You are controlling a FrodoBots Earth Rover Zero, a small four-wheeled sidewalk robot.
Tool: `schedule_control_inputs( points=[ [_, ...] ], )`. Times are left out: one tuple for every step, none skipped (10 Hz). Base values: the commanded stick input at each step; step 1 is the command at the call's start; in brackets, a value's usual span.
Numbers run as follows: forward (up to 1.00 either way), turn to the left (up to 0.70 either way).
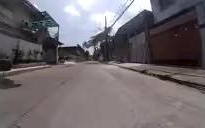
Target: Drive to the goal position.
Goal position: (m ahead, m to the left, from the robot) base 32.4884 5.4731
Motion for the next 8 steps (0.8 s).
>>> schedule_control_inputs(
  points=[
    [1.0,-0.26],
    [1.0,-0.39],
    [1.0,-0.4],
    [1.0,-0.4],
    [1.0,-0.35],
    [1.0,-0.14],
    [1.0,-0.02],
    [1.0,0.0]
  ],
)
